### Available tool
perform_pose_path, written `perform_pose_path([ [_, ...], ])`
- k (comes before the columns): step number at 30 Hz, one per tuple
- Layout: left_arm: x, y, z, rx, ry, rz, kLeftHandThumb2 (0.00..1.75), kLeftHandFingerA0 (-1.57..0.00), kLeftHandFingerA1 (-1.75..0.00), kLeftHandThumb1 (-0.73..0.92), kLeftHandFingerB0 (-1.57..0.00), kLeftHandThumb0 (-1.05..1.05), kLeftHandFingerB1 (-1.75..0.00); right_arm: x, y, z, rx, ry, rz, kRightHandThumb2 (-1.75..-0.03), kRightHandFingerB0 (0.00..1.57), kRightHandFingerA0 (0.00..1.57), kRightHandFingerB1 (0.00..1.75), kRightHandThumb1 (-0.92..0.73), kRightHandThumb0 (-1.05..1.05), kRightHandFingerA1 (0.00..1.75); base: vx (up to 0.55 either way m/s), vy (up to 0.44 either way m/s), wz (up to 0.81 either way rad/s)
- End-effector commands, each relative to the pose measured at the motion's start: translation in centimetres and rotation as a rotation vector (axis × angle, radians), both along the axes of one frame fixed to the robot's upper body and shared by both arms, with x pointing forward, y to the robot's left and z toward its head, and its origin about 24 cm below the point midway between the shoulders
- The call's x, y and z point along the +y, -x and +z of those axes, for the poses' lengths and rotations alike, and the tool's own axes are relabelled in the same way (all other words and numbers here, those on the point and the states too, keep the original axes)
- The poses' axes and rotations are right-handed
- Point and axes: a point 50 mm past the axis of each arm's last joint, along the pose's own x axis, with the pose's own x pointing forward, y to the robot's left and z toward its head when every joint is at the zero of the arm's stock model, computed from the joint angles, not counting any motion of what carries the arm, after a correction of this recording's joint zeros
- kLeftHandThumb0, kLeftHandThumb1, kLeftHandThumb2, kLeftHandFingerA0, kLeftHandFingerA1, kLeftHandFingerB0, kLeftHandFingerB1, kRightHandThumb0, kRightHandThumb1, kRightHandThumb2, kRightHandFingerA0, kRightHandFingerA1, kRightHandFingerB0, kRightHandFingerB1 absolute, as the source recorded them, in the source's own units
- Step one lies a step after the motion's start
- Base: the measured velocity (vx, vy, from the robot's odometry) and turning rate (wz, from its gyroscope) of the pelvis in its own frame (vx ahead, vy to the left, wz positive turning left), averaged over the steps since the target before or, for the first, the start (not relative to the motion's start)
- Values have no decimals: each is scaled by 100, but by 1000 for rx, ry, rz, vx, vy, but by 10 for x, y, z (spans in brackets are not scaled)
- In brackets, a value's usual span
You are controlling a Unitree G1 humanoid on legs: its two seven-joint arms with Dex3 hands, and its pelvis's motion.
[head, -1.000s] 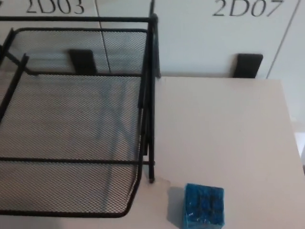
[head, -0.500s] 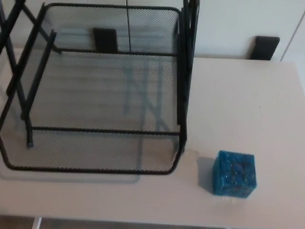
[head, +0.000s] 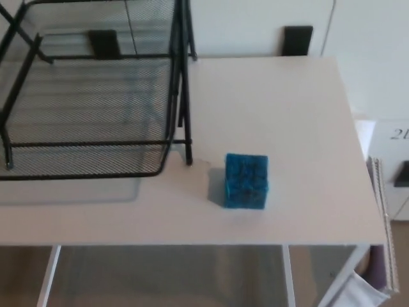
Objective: The robot walks towards a desk on which a file tray is kept in the middle and a cube is kept to its right. The robot lifts the cube using its right hand and places it on the file tray.
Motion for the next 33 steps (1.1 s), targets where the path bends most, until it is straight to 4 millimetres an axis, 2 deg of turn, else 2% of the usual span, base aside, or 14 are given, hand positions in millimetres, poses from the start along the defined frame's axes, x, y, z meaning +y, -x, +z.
perform_pose_path([
  [1,4,-5,5,-21,-32,-23,100,-50,-82,25,-49,-50,-78,-4,-6,5,-15,-2,-23,-90,4,57,37,-54,-79,65,-123,14,0],
  [3,5,-7,6,-24,-26,-7,102,-49,-84,25,-45,-49,-77,-4,-6,6,-57,-47,-110,-60,8,62,31,-66,-82,63,-56,21,-1],
  [5,5,-8,7,-27,-25,-12,102,-53,-82,26,-49,-44,-77,-2,-6,4,-13,-5,-30,-92,5,63,38,-55,-80,70,-41,106,-5],
  [7,5,-9,7,-23,-26,-7,102,-53,-82,26,-49,-44,-77,-2,-6,3,-2,11,-14,-92,5,63,38,-55,-80,70,-86,152,9],
  [8,5,-12,8,-26,-24,8,102,-54,-82,26,-48,-41,-76,-1,-4,2,-35,-28,-56,-62,7,52,30,-69,-78,56,-96,185,27],
  [9,5,-12,8,-26,-27,7,102,-53,-81,28,-49,-41,-76,-1,-4,1,-41,-42,-74,-89,3,27,35,-51,-73,55,-49,381,5],
  [16,6,-12,9,-30,-27,-17,102,-51,-83,25,-50,-51,-78,0,-2,1,-50,-37,-47,-60,7,36,27,-67,-73,50,-61,166,-4],
  [17,6,-14,10,-37,-32,-25,102,-51,-83,24,-47,-54,-78,0,-2,1,-32,8,0,-93,7,47,35,-58,-83,64,-53,-8,25],
  [21,6,-15,11,-42,-33,-33,102,-55,-86,22,-49,-57,-80,1,-3,0,-36,15,1,-92,7,37,36,-59,-88,59,-120,41,19],
  [22,7,-17,11,-45,-33,-24,101,-54,-85,23,-47,-54,-79,0,-3,0,-138,-80,-150,-57,11,29,36,-60,-63,52,-88,57,-13],
  [27,6,-18,11,-57,-24,-18,103,-52,-84,25,-48,-53,-79,0,-7,2,-43,9,-15,-93,6,53,35,-57,-84,74,-67,164,-12],
  [29,6,-20,12,-61,-21,-14,103,-55,-86,25,-50,-50,-80,1,-8,2,-248,-225,-355,-68,5,1,38,-49,-54,38,28,362,-1],
  [31,6,-22,13,-67,-19,-15,104,-55,-86,26,-52,-49,-81,1,-10,2,-153,-98,-150,-86,4,18,38,-48,-76,54,49,651,-29],
  [33,6,-23,14,-62,-23,-7,103,-54,-86,25,-48,-49,-80,0,-11,2,-139,-84,-134,-59,10,33,34,-63,-76,55,2,235,-9],
])
